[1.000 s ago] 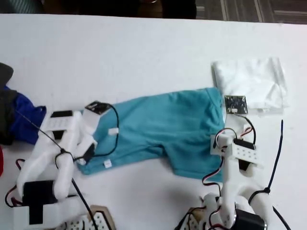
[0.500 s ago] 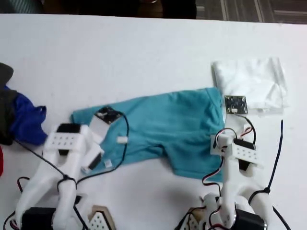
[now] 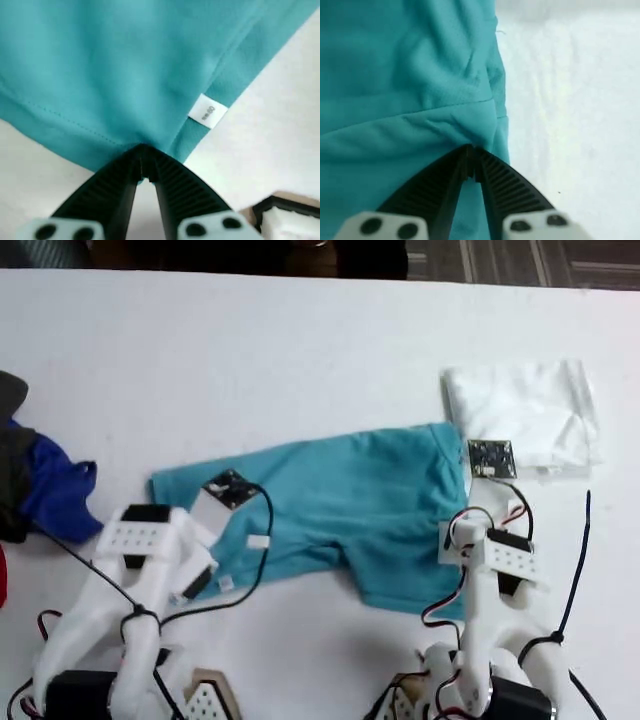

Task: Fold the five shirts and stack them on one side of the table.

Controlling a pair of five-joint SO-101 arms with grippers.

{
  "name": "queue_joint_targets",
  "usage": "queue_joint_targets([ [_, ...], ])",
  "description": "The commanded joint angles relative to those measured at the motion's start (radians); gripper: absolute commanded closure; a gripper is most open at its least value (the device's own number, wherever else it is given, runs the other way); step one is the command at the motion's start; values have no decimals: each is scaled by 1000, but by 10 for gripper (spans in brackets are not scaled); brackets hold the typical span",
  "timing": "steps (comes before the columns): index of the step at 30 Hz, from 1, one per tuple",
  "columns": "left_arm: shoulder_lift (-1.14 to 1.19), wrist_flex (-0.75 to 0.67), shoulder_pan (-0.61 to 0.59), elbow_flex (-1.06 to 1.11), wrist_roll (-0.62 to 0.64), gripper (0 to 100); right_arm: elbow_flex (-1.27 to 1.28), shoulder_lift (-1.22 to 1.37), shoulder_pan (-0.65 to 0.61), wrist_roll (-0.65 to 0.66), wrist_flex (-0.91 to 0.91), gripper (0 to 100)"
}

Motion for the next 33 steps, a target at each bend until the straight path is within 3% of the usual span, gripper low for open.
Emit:
queue_joint_targets([
  [1, 0, 95, 6, -136, -21, 975, -218, -31, -16, -9, 260, 980],
  [5, 2, 229, 6, -325, -18, 975, -526, -30, -21, -11, 487, 980],
  [9, 9, 308, 6, -492, 0, 975, -738, 2, -88, -11, 544, 980],
  [14, 80, 187, 9, -539, 72, 975, -925, 248, -196, -12, 541, 972],
  [20, 437, -3, 9, -642, 190, 975, -1168, 611, -263, -12, 545, 975],
  [27, 767, -17, -26, -840, 213, 975, -1329, 849, -259, -12, 582, 979],
  [33, 910, 49, -127, -964, 207, 975, -1335, 886, -292, -12, 601, 979],
])
